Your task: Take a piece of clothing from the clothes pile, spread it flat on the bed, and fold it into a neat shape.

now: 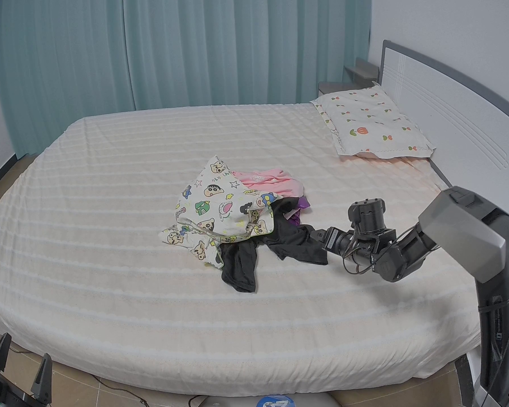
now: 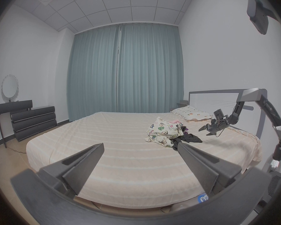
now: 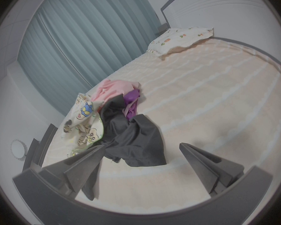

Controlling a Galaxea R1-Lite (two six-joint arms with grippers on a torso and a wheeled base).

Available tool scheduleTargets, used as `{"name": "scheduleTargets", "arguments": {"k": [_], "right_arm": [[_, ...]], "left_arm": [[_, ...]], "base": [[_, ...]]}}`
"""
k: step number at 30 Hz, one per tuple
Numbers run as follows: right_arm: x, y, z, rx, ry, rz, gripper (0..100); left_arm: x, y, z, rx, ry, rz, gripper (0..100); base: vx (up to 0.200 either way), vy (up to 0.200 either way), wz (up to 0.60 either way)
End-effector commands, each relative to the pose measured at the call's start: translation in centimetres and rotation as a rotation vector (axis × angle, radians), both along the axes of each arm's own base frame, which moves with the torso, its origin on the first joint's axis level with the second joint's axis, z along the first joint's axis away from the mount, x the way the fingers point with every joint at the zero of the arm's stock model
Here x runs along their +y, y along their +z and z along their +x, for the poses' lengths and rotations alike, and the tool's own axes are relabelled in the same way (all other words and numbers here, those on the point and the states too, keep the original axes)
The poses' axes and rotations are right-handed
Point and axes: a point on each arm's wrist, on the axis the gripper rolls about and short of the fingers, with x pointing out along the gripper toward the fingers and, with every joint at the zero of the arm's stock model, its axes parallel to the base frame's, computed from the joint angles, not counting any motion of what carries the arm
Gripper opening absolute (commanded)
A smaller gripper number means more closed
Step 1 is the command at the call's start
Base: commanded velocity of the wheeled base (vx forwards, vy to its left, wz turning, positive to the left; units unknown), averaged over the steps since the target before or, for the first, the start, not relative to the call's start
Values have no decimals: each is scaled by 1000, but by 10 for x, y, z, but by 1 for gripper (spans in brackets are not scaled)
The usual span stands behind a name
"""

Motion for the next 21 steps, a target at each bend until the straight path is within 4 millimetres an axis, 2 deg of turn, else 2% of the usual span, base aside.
{"name": "scheduleTargets", "arguments": {"k": [1,9,21], "right_arm": [[6,-35,8,47,3,-20,100],[9,-43,24,14,-4,-4,100],[32,-60,42,-42,27,14,100]], "left_arm": [[0,-5,1,11,2,7,100],[0,-5,1,9,2,18,100],[0,-5,1,8,19,-5,100]], "base": [[0,0,0],[0,0,0],[0,0,0]]}}
